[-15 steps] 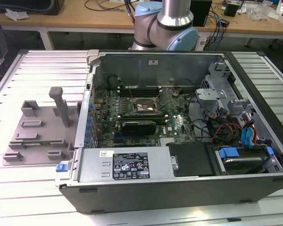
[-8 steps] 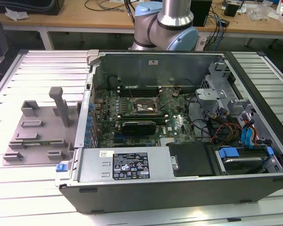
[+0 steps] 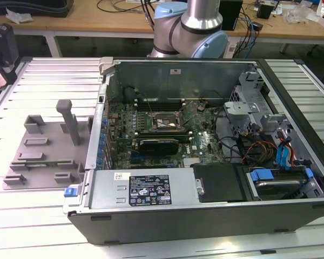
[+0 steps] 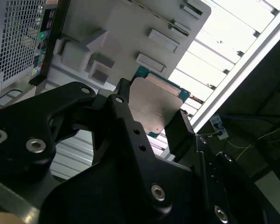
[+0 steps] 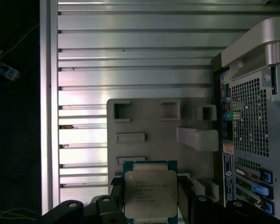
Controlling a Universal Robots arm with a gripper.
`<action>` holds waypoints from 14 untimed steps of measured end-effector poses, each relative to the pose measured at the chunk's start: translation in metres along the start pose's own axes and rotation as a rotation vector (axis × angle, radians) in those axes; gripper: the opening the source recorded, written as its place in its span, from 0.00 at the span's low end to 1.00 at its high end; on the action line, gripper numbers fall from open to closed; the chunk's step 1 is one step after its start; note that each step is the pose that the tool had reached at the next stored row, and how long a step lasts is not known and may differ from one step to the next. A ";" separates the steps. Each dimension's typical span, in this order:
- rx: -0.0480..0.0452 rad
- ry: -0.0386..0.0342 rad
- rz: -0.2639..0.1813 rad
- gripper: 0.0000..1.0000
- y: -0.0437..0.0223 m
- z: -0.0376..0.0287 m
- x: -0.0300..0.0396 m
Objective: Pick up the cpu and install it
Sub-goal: 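Pick up the cpu and move it towards the insertion slot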
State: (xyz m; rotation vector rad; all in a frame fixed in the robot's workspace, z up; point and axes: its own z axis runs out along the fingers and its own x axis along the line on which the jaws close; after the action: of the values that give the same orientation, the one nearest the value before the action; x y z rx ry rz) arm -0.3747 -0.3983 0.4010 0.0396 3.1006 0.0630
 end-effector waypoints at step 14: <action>0.0001 -0.0001 0.000 0.55 0.0010 0.0017 -0.0420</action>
State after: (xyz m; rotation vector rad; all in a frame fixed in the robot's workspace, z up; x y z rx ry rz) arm -0.3327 -0.3983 0.4010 0.0395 3.1006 0.0629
